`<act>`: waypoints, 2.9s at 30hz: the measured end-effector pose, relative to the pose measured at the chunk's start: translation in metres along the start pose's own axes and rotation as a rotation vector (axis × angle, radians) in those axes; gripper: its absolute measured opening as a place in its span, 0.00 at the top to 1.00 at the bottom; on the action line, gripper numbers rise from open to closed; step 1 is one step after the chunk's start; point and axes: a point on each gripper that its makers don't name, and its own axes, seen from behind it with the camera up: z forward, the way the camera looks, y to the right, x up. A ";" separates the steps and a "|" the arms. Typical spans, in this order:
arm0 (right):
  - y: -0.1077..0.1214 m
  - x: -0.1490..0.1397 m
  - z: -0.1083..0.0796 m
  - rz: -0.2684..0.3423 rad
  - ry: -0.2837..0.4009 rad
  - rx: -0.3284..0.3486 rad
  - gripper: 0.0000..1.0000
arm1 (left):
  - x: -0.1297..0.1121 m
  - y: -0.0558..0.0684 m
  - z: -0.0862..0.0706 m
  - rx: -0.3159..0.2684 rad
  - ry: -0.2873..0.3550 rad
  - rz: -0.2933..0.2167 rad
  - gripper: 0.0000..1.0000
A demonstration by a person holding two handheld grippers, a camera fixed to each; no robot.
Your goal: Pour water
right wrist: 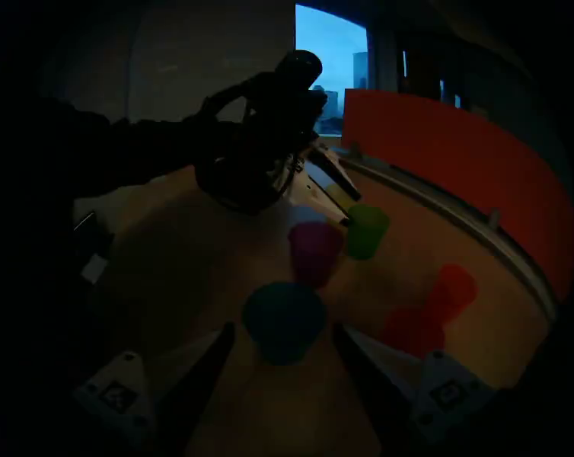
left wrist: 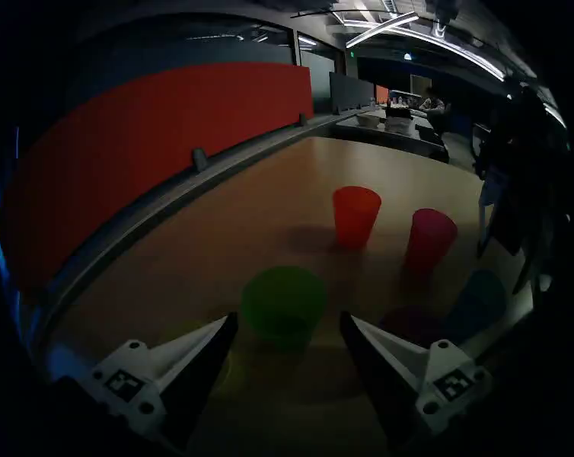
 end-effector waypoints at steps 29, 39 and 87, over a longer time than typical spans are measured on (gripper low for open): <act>0.003 -0.012 0.007 0.000 -0.011 -0.003 0.04 | -0.002 -0.002 0.029 -0.012 -0.055 0.029 0.01; 0.005 -0.014 0.007 0.006 -0.010 -0.002 0.04 | -0.002 -0.006 0.039 -0.002 -0.074 0.037 0.01; 0.005 -0.017 0.006 -0.011 -0.013 -0.017 0.05 | 0.019 -0.011 0.010 0.047 -0.001 0.022 0.14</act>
